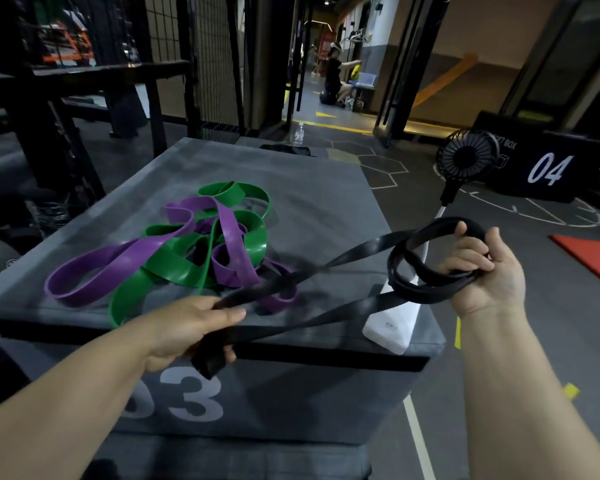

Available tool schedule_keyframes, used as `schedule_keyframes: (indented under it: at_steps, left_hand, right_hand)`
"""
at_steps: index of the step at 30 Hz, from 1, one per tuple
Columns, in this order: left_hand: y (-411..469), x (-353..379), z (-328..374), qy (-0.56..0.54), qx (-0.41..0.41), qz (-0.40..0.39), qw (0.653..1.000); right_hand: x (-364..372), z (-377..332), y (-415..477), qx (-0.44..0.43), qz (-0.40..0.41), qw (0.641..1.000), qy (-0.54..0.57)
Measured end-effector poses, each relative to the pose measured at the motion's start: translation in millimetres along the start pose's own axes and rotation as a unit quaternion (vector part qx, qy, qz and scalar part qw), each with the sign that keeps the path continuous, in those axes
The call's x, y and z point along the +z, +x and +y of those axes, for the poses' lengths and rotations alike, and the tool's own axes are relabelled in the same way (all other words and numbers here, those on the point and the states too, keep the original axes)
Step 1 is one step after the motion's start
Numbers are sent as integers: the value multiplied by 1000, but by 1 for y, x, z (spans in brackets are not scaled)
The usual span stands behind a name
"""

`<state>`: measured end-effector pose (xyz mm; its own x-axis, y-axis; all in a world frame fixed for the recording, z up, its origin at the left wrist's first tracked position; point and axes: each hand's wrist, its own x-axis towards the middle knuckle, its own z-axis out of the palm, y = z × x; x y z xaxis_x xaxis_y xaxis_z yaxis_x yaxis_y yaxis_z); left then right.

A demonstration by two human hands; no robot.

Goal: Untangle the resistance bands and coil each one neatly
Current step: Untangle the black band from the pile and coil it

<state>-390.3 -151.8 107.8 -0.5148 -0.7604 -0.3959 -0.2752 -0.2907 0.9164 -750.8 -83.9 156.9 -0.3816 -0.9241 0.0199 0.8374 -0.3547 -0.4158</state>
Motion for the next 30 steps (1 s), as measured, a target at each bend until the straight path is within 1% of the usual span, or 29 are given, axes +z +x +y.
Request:
schedule_keyframes:
  at_steps: [2, 6, 12, 13, 14, 16, 17, 21, 23, 25, 27, 30]
  left_hand:
    - [0, -2, 1, -48, 6, -5, 999]
    - [-3, -11, 2, -125, 14, -76, 989]
    - [-4, -23, 2, -136, 43, -93, 985]
    - [-4, -24, 2, -110, 46, -102, 988]
    - [-5, -24, 3, -48, 49, -97, 993]
    - [-4, -23, 3, 96, 55, -47, 993]
    - [-2, -23, 3, 136, 56, -15, 989]
    - [5, -26, 1, 183, 79, 113, 973]
    - [5, -29, 3, 153, 84, 167, 970]
    - [5, -34, 4, 102, 86, 185, 974]
    - [4, -40, 6, 45, 85, 180, 979]
    - [3, -44, 9, -106, 79, 126, 983]
  right_hand:
    - [0, 0, 0, 0, 7, 1000, 6]
    - [-2, -1, 0, -3, 19, 1000, 8]
    - [-1, -3, -2, -6, 20, 1000, -7]
    - [-1, -3, -2, -7, 30, 1000, -8]
    - [0, -2, -3, -9, 39, 999, -9]
    - [-1, -2, -4, -12, 49, 999, -9]
    - [-1, -2, -4, -11, 47, 999, -11]
    - [-4, -8, -5, -3, 11, 1000, -18]
    - [-7, -14, -5, -6, 11, 999, -36]
    - [-11, -18, -5, -6, 21, 998, -59]
    - [-13, -19, -6, -2, 27, 997, -69]
    - [-14, -20, -6, 1, 26, 997, -66]
